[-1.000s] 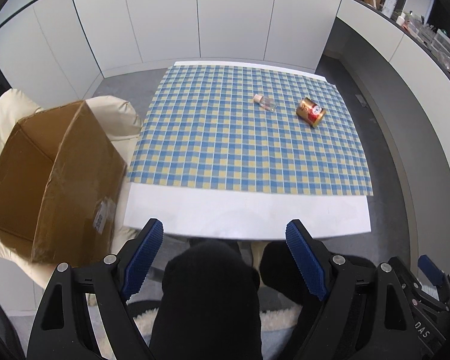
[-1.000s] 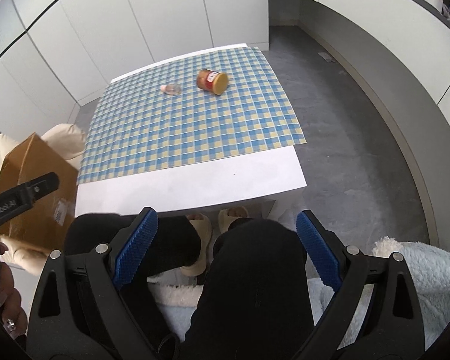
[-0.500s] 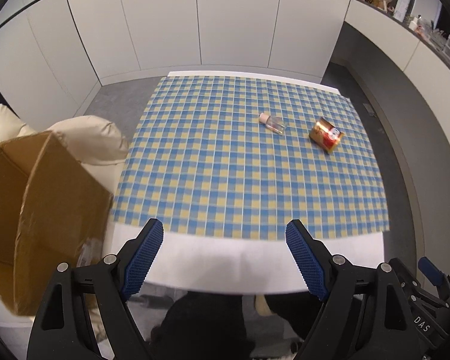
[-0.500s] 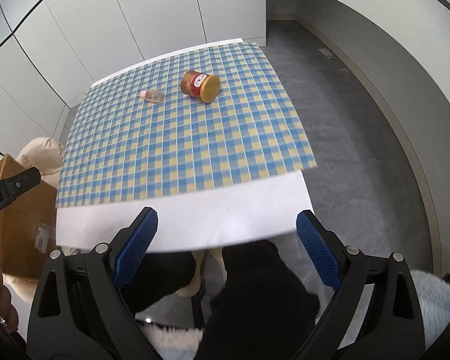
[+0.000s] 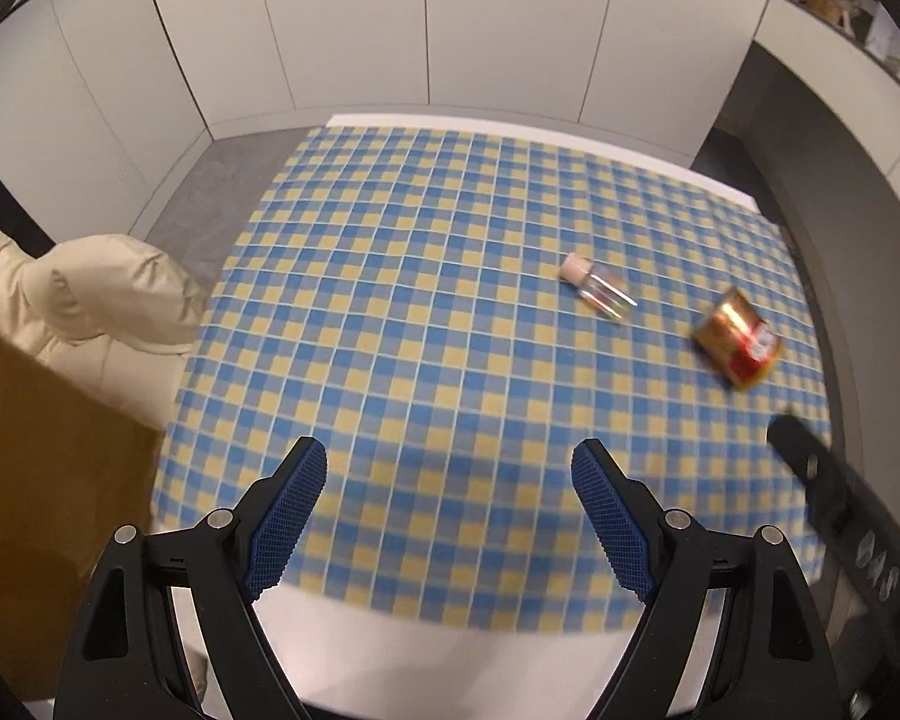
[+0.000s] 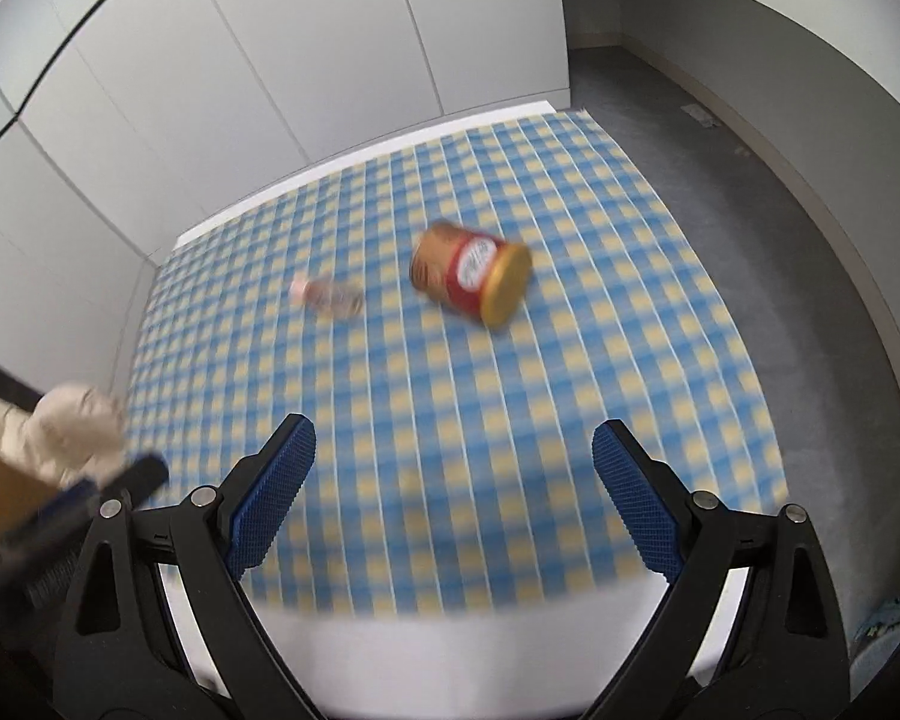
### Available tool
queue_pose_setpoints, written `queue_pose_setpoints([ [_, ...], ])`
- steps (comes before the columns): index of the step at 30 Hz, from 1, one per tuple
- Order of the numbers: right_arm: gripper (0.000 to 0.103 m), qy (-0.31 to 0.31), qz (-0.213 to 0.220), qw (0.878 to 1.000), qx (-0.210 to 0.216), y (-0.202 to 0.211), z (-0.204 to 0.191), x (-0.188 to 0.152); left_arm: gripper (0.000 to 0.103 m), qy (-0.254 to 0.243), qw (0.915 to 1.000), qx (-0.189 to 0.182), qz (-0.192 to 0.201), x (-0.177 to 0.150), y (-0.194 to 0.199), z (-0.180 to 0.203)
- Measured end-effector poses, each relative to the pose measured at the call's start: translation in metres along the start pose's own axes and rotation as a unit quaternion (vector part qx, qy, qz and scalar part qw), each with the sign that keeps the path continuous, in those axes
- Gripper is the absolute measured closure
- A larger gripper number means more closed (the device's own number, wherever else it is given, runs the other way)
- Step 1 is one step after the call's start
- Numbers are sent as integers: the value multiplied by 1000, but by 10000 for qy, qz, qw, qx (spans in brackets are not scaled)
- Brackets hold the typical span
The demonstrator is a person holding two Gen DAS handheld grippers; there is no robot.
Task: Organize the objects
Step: 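Grasp the gold-red tin with the right tool while the left tool grasps the glass bottle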
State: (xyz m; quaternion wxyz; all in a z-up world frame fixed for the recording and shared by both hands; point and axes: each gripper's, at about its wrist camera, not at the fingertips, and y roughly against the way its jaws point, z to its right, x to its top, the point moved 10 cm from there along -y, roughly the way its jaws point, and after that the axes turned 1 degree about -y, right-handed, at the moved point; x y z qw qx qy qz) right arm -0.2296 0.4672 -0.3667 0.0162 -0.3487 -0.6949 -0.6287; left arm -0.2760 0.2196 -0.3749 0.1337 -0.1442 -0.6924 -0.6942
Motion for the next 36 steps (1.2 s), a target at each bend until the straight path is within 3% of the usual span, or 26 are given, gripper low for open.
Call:
queue_pose_setpoints([
  [3, 8, -272, 0, 9995, -157, -32, 1, 22, 18, 88, 9999, -12, -75, 9, -21, 3],
  [8, 8, -639, -17, 9979, 35, -79, -1, 54, 18, 227, 9997, 18, -85, 12, -42, -3],
  [12, 8, -765, -56, 9969, -166, -104, 5, 67, 18, 321, 9991, -41, -271, 2, -54, -6],
  [16, 8, -875, -175, 9953, -378, -121, 14, 70, 18, 296, 9995, -9, -140, 7, -53, -4],
  [18, 15, -785, -167, 9956, -485, -126, 15, 69, 18, 256, 9997, -36, -46, 12, -52, 1],
  [20, 30, -580, -167, 9965, -570, -128, 16, 69, 18, 154, 9998, -97, -12, 15, -54, 8],
  [21, 33, -462, -172, 9973, -535, -129, 16, 70, 18, 52, 9999, -116, -4, 17, -56, 14],
  [25, 35, 55, -116, 9979, -630, -126, 20, 70, 18, -296, 9994, -164, 35, 28, -66, 37],
  [28, 35, 264, -189, 9980, -548, -121, 29, 67, 18, -530, 9977, -410, 86, 41, -75, 57],
  [31, 35, 275, -237, 9986, -375, -119, 43, 65, 18, -840, 9939, -698, 133, 52, -86, 77],
  [36, 35, 61, -186, 9997, -127, -120, 64, 67, 18, -1372, 9871, -827, 60, 65, -110, 104],
])
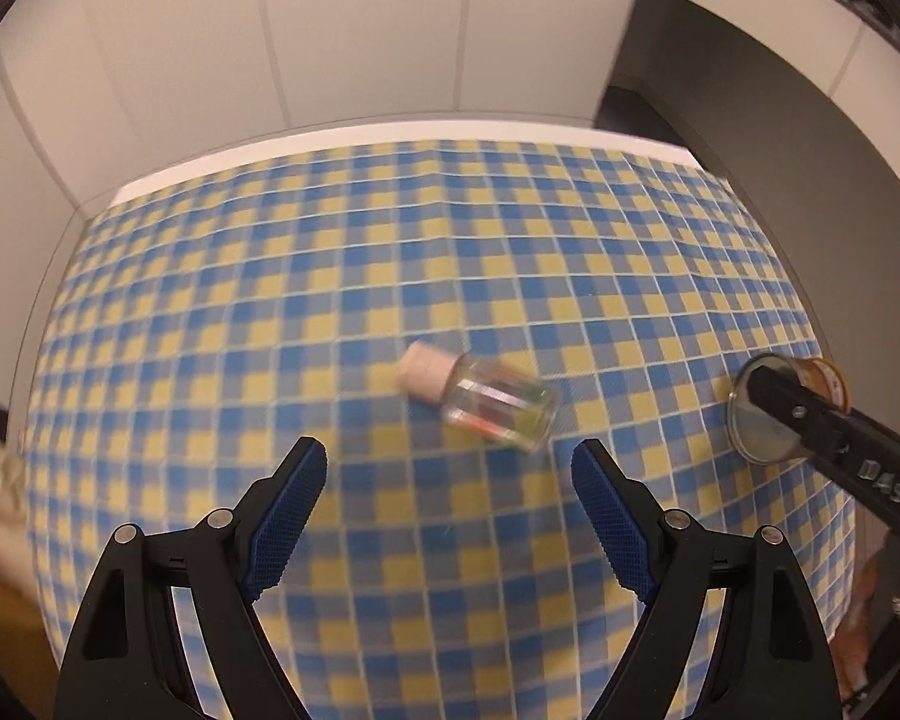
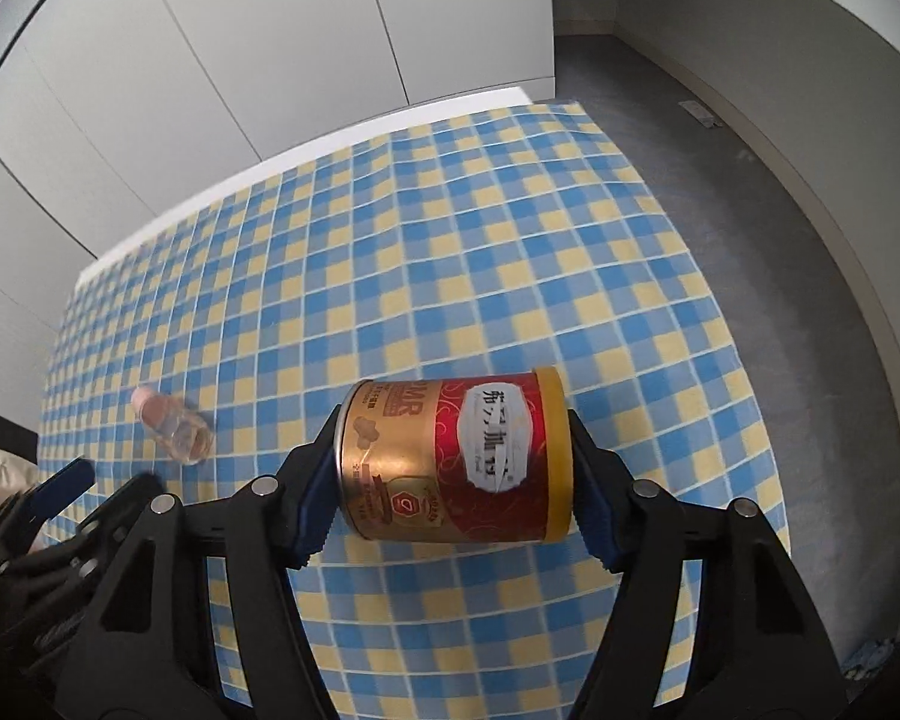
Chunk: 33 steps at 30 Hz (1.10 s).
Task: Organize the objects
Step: 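Grasp the gold-red tin with the right tool while the left tool grasps the glass bottle, then lift the tin and glass bottle off the cloth with both tools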
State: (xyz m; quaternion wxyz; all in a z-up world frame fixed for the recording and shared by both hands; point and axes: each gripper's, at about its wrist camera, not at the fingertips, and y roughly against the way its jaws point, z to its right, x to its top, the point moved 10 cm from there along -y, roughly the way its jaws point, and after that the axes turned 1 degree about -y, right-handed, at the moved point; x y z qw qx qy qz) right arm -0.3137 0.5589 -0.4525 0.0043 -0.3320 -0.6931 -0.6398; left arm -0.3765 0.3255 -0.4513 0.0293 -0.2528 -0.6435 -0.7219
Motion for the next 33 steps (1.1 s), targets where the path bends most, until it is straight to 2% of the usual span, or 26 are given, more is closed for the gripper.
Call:
queue_pose_setpoints([
  [4, 35, -120, 22, 9999, 68, -2, 4, 0, 17, -446, 9983, 368, -92, 7, -22, 6],
  [6, 35, -19, 38, 10000, -20, -4, 1, -1, 22, -475, 9985, 284, 14, 13, -24, 11],
  [7, 35, 61, 46, 9999, -70, -5, 0, -1, 28, -468, 9987, 217, 9, 13, -25, 12],
  [8, 35, 136, 53, 9998, -111, -4, -1, 0, 39, -427, 9990, 159, 9, 14, -24, 13],
  [9, 35, 205, 61, 9997, -137, -5, -3, 0, 39, -379, 9992, 151, 11, 15, -23, 13],
  [12, 35, 282, 67, 9995, -126, -6, -6, 1, 39, -398, 9981, 477, -8, 12, -22, 11],
  [15, 35, 349, 59, 9993, -106, -4, -12, -1, 39, -389, 9981, 478, -57, 7, -21, 13],
  [19, 36, 497, 59, 9987, -133, 0, -22, -9, 39, -233, 9966, 774, -145, 1, -19, 4],
  [23, 37, 598, 68, 9981, -154, 0, -29, -9, 39, 226, 9971, 669, -271, -3, -21, -7],
  [25, 37, 691, 64, 9974, -191, -1, -38, -11, 39, 282, 9959, 802, -305, -4, -21, -15],
  [28, 38, 791, 67, 9965, -249, 2, -39, -14, 39, 372, 9956, 810, -288, -7, -13, -27],
  [29, 38, 815, 74, 9962, -291, 1, -57, -20, 39, 403, 9955, 807, -286, -7, -11, -31],
  [33, 38, 858, 50, 9961, -214, 6, -81, -28, 39, 478, 9954, 803, -228, -16, 18, -60],
])
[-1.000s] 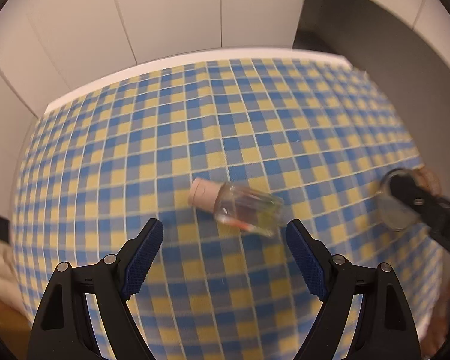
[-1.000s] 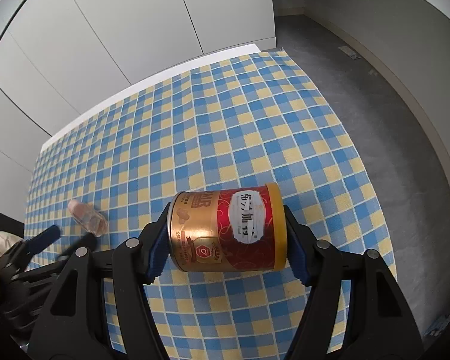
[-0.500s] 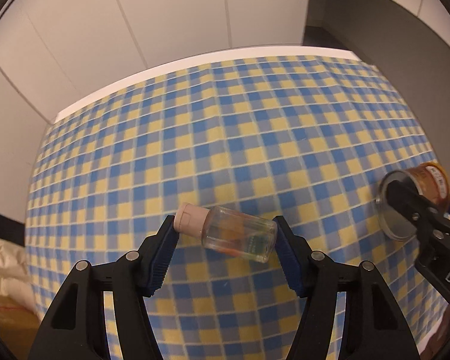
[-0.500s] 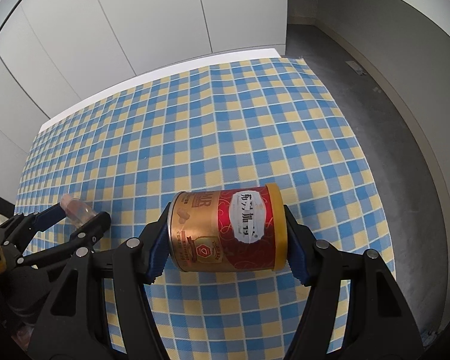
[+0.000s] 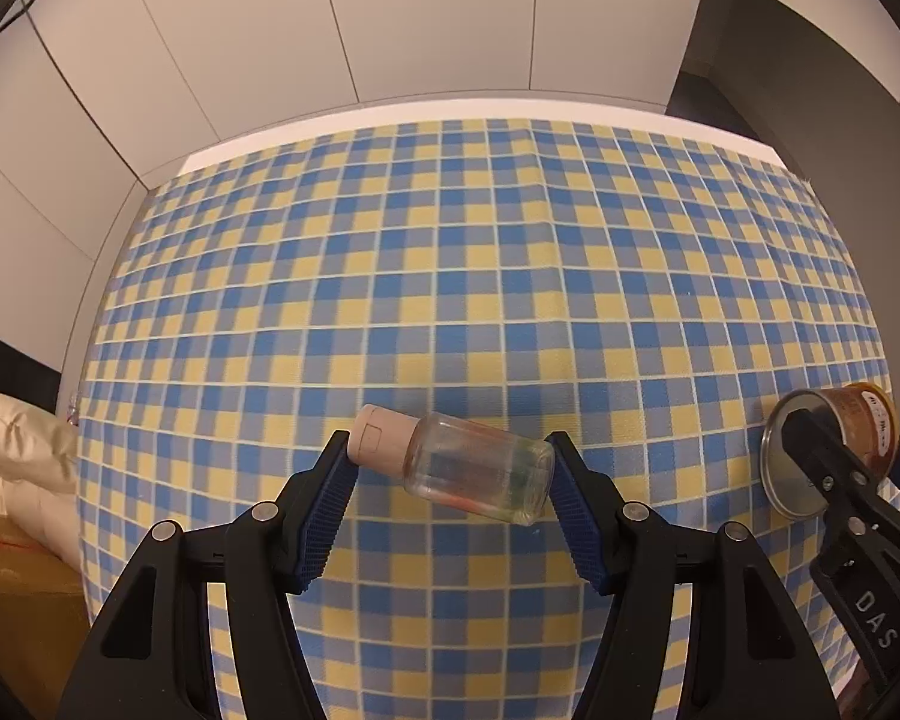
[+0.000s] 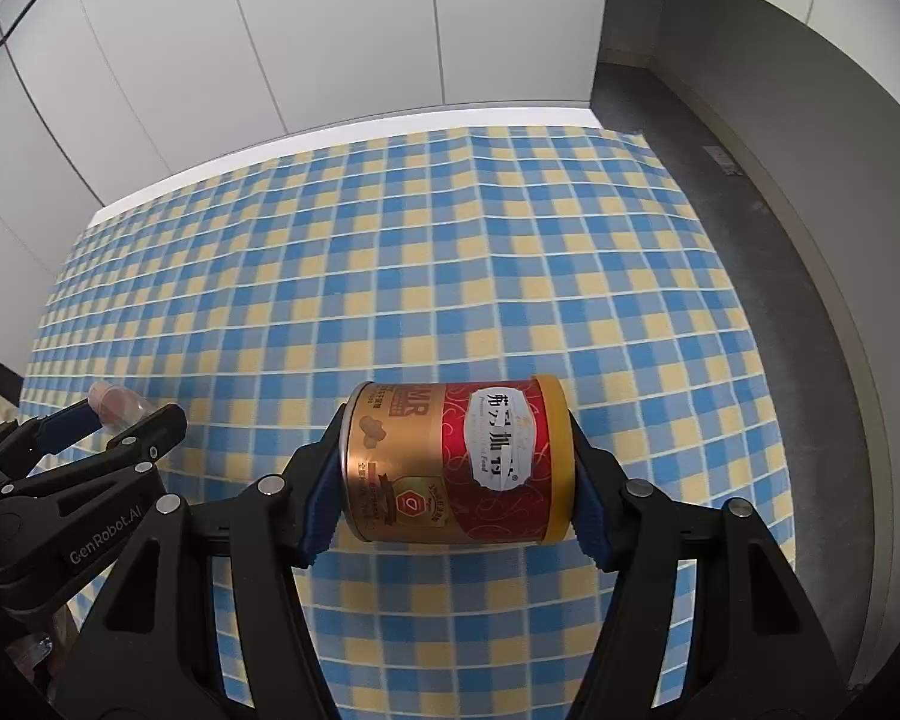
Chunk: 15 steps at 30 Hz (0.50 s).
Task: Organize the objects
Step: 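Lift the tin and glass bottle off the cloth with both tools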
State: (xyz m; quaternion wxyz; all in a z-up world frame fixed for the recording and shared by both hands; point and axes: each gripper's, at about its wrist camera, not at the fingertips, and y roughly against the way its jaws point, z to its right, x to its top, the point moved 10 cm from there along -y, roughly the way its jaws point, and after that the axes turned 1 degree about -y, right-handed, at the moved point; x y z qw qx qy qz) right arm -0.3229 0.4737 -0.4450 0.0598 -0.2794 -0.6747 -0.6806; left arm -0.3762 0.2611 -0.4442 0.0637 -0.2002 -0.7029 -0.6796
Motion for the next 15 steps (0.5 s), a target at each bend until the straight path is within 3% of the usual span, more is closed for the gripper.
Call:
queue_pose_setpoints([
  [6, 38, 283, 20, 9996, -46, 6, -21, 14, 39, 89, 9998, 116, 118, 12, 32, -35],
  [15, 38, 474, 69, 9988, -59, 60, -49, 21, 39, 278, 9991, 122, 288, 27, 77, -39],
])
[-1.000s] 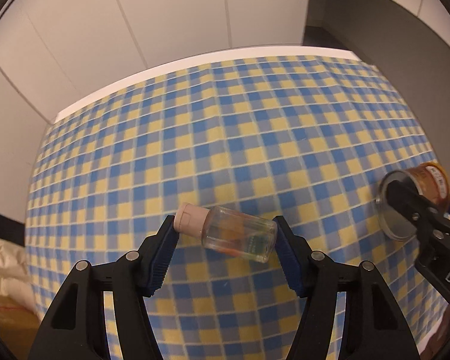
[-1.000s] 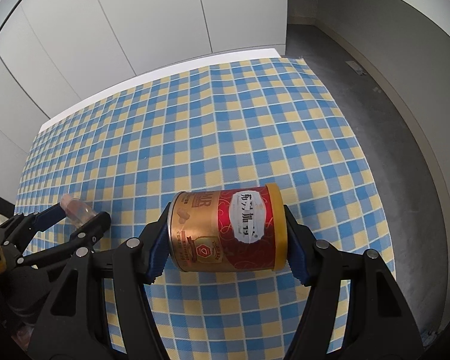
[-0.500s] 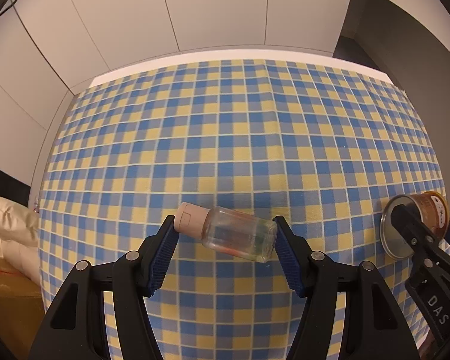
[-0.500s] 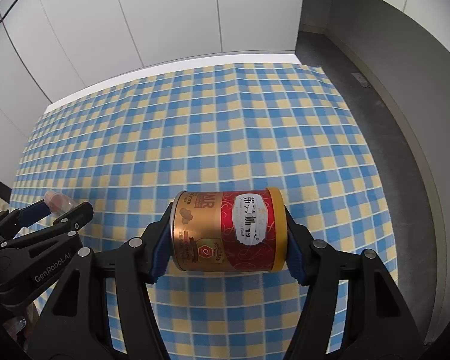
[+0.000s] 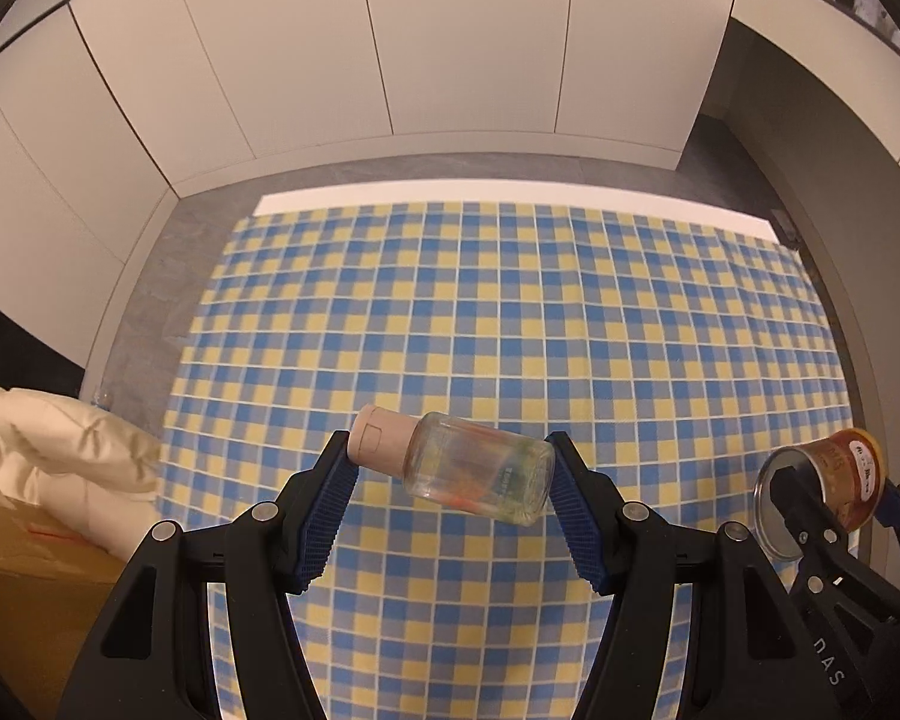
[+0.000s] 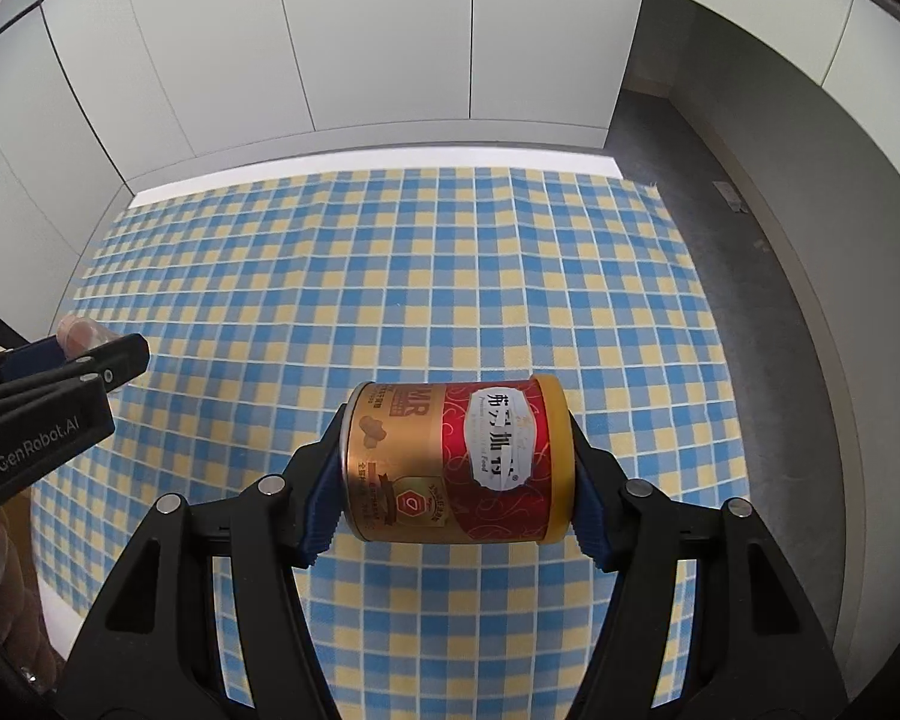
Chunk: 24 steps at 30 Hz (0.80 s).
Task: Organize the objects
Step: 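Lift the tin and glass bottle off the cloth with both tools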
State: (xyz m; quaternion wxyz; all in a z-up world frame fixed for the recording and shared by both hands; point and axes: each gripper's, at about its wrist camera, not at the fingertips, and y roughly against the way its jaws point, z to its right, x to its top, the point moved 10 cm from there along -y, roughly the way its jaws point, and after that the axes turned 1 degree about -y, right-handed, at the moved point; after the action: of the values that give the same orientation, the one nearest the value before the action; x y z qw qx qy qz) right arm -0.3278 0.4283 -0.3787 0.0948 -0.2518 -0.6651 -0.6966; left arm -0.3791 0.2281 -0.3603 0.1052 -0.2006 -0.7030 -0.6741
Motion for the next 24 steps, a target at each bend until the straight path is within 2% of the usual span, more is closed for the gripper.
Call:
queue_pose_setpoints([
  [3, 38, 75, 119, 9999, -15, 23, -3, 11, 39, 31, 10000, 13, -1, 2, 10, 8],
  [9, 38, -15, 341, 9994, 29, 79, -1, 38, 39, 26, 9998, 9, 199, 16, 62, 6],
  [17, 38, -28, 657, 9977, -144, 157, 17, 78, 39, -25, 9985, 59, 548, 47, 152, -3],
  [24, 38, 41, 1070, 9942, 56, 245, 15, 109, 39, -110, 9950, 91, 989, 71, 250, -6],
])
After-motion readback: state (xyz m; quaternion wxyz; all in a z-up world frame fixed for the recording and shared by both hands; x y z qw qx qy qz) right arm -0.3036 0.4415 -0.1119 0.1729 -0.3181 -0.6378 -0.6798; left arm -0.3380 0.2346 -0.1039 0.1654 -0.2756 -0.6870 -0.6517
